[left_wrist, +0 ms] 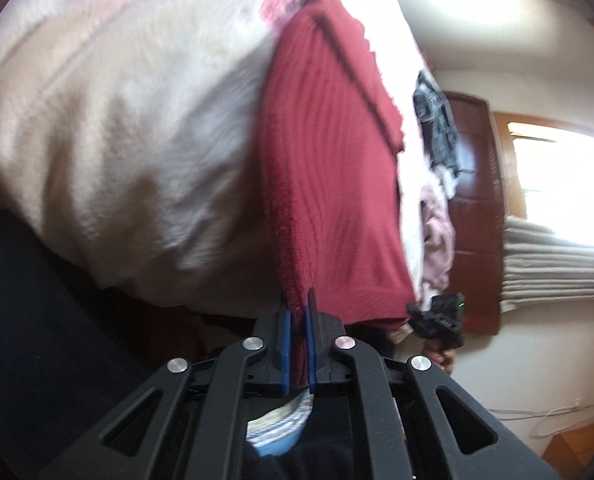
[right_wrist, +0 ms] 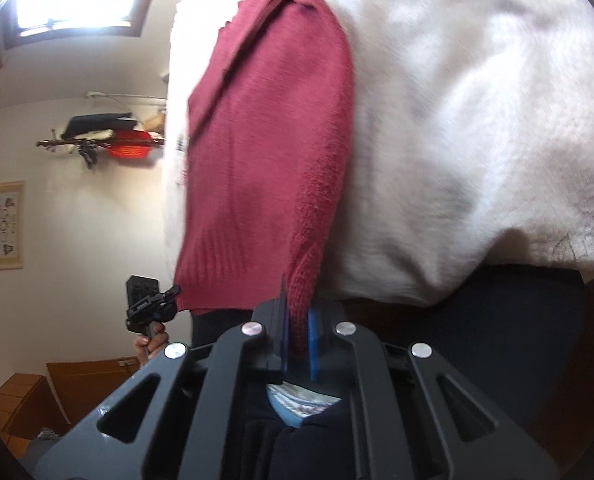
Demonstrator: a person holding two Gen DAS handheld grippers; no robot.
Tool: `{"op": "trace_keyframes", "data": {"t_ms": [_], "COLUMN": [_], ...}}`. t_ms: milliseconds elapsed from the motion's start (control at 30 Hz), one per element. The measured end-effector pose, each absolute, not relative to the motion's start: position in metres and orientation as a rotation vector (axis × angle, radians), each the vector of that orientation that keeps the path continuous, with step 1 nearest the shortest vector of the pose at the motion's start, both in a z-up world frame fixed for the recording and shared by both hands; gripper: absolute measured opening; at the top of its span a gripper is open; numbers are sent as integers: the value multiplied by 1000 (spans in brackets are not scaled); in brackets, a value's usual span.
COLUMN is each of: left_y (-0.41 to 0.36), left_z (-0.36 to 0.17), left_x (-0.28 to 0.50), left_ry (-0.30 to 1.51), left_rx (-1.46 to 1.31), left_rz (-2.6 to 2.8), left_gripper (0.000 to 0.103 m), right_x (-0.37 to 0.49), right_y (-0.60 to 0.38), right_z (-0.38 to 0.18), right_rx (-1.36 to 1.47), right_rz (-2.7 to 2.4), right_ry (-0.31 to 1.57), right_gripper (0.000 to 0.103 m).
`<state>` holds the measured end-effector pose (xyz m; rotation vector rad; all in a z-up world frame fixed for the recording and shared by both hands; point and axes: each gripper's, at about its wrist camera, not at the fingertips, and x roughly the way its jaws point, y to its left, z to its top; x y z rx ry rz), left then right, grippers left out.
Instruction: Fold small clothes
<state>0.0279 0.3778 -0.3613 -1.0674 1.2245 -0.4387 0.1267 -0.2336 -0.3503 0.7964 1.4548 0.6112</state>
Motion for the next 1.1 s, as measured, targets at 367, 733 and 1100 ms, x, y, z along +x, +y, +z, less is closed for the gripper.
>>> {"op": "trace_keyframes", "data": {"t_ms": [367, 733, 1100], "left_y": [384, 408, 434], "left_z": [-313, -291, -351], "left_x": [62, 151, 270], "left_ry": [1060, 963, 986], "left_rx": [-1202, -1324, -1491], "left_rz": [-512, -468, -242], "left_gripper": [5, 5, 5], "right_x": [161, 244, 371], "right_y": [-224, -226, -220], "right_z": [-311, -278, -318], "right_rx": [894, 945, 965], "right_rz": [701, 703, 526], "right_ry": [1324, 1227, 1283], "right_gripper": [5, 5, 5]}}
